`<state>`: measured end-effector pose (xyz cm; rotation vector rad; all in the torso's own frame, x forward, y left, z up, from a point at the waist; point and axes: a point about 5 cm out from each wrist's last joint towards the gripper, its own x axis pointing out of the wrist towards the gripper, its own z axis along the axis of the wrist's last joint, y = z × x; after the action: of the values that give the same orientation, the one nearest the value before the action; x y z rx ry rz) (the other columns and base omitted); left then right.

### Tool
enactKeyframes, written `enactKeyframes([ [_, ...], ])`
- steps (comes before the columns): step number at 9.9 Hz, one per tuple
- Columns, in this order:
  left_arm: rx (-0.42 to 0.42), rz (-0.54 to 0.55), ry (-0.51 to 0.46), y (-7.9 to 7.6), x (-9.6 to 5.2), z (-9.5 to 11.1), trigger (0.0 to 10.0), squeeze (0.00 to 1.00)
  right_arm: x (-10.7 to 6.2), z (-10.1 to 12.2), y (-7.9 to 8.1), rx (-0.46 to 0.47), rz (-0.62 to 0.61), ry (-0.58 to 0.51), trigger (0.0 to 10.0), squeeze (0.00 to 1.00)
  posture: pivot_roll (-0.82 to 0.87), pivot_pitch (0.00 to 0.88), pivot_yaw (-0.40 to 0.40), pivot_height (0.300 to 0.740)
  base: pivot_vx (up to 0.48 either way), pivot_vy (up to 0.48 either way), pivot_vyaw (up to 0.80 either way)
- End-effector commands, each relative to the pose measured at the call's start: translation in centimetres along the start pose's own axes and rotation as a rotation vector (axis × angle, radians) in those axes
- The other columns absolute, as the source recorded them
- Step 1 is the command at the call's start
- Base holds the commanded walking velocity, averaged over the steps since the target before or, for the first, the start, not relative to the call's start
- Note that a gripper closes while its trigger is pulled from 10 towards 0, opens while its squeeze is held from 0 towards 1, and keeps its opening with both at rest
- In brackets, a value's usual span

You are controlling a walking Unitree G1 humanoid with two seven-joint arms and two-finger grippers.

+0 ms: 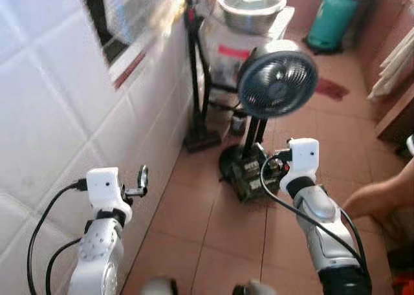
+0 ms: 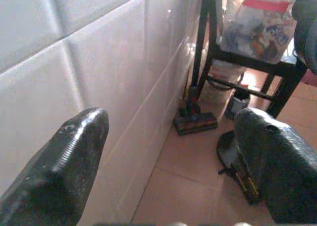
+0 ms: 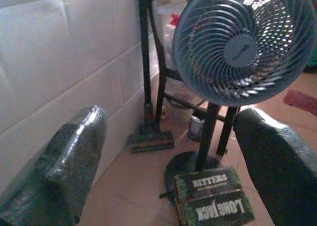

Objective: Setting the table

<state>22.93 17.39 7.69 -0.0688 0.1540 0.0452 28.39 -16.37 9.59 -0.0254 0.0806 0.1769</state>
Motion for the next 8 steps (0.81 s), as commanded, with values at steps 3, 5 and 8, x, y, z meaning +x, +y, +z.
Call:
enactKeyframes([
  [3,-0.001,0.011,-0.002,0.18,-0.12,0.28,10.0,0.00,-0.07,0.52,0.01,-0.004,0.008,-0.014,10.0,0.00,0.08,0.000,0.025,0.740,-0.365,0.206,0.00],
  [5,0.003,0.006,0.000,0.19,-0.08,0.29,10.0,0.00,-0.07,0.53,0.06,-0.005,0.007,-0.015,10.0,0.00,0.08,0.000,0.024,0.740,-0.328,0.354,0.00],
  [8,0.001,-0.005,0.006,0.06,0.03,0.31,10.0,0.00,-0.08,0.52,-0.05,-0.013,-0.005,-0.012,10.0,0.00,0.07,0.000,0.027,0.740,-0.320,0.361,0.00],
])
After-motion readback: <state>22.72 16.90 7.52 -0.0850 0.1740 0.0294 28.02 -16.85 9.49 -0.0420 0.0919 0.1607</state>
